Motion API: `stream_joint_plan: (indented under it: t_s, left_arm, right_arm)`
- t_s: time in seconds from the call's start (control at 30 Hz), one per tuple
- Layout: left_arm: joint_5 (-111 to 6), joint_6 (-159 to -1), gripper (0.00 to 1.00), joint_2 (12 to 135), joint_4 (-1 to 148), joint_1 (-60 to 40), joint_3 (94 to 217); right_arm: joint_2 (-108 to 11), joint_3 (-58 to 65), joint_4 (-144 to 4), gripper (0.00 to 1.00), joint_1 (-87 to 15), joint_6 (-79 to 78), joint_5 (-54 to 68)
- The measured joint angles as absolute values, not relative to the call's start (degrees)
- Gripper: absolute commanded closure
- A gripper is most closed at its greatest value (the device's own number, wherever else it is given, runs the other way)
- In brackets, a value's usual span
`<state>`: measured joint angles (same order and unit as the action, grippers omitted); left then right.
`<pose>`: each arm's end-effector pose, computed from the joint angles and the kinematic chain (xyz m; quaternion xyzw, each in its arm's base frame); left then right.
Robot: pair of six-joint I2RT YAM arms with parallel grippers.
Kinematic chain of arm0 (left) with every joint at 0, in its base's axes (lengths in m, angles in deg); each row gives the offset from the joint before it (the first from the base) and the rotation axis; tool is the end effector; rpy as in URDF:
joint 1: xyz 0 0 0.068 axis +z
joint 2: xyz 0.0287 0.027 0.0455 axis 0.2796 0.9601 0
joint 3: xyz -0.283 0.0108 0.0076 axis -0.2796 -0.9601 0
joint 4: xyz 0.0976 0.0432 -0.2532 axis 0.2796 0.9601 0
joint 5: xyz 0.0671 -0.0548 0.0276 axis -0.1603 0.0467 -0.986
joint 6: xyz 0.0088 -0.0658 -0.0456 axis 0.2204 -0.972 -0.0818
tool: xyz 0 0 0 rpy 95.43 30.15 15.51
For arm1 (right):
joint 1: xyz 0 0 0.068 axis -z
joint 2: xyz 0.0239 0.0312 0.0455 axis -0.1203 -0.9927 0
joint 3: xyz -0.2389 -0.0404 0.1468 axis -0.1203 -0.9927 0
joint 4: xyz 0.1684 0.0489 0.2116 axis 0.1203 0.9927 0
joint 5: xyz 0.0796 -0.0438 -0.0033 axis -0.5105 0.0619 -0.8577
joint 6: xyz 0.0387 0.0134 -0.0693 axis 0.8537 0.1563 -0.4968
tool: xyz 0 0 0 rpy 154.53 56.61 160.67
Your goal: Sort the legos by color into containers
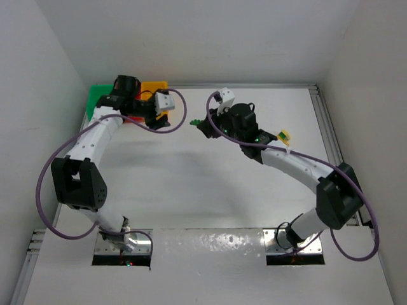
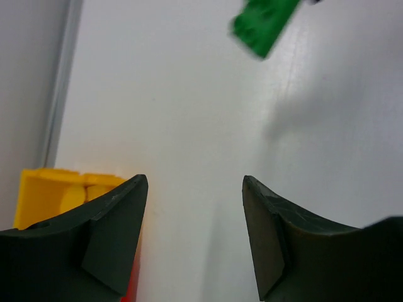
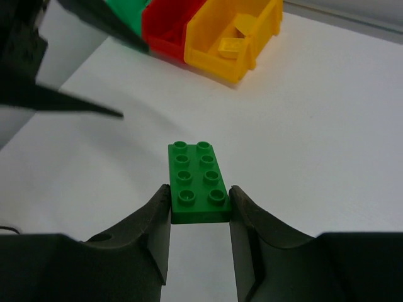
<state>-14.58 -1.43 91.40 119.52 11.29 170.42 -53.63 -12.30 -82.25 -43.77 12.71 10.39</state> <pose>0.3712 -0.0824 0.3261 0.6146 0.6233 -0.1545 0.4582 0.3152 0.2432 0.2905 -0.1417 0.7783 0.3173 0.5229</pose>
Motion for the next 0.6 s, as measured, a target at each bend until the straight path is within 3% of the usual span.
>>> stream_joint_plan:
  t_s: [0.27,0.6]
  left_arm:
    - [-17.4,0.5,0.39,89.1,116.5,5.0,164.0]
    - [-21.4,-0.7,0.39,88.4,109.8,3.7,163.1]
  right_arm:
    - [-65.3,-3.2,-85.3,1.0,-43.8,25.4,7.3]
    - [-66.2,-2.9,-86.8,1.0,-45.6,30.6,5.3]
